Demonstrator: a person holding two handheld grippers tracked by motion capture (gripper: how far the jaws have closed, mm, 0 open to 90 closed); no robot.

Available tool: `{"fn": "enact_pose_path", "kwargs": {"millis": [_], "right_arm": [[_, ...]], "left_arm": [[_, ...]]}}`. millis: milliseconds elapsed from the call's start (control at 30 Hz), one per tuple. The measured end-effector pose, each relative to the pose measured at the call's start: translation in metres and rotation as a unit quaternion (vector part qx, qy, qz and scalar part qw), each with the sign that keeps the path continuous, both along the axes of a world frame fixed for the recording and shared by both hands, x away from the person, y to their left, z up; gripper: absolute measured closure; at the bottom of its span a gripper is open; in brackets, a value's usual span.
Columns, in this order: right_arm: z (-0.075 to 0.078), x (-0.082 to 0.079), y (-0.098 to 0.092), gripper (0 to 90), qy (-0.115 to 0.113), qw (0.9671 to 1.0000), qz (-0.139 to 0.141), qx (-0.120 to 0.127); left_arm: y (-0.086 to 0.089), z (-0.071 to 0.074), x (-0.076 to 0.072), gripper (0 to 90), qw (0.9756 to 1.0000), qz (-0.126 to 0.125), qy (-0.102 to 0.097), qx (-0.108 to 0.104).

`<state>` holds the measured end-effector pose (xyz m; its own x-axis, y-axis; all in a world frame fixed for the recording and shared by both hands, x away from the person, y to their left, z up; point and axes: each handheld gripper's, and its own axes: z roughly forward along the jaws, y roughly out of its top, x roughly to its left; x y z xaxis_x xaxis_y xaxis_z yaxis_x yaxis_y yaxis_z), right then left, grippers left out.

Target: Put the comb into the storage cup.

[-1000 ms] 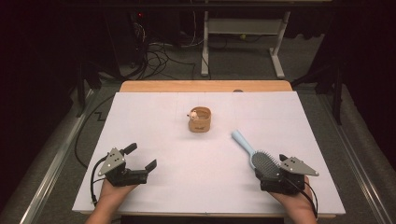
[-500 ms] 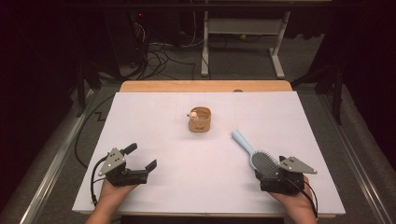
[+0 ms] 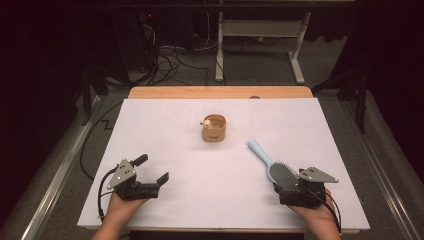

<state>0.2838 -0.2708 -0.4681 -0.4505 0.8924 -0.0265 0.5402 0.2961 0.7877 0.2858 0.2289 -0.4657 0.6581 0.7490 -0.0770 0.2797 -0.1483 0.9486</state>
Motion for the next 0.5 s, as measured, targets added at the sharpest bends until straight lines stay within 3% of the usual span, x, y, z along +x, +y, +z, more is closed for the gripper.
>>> {"fn": "enact_pose_path", "kwargs": {"millis": [267,500], "right_arm": [[0.005,0.007,-0.003,0.3,0.031,0.9995,0.002,-0.009],[0.005,0.014,-0.001,0.3,0.08,0.9963,0.017,-0.026]], "left_arm": [[-0.001,-0.001,0.0,1.7,0.9999,-0.013,-0.002,0.005],[-0.001,-0.001,0.001,1.7,0.9999,-0.013,-0.002,-0.003]]}}
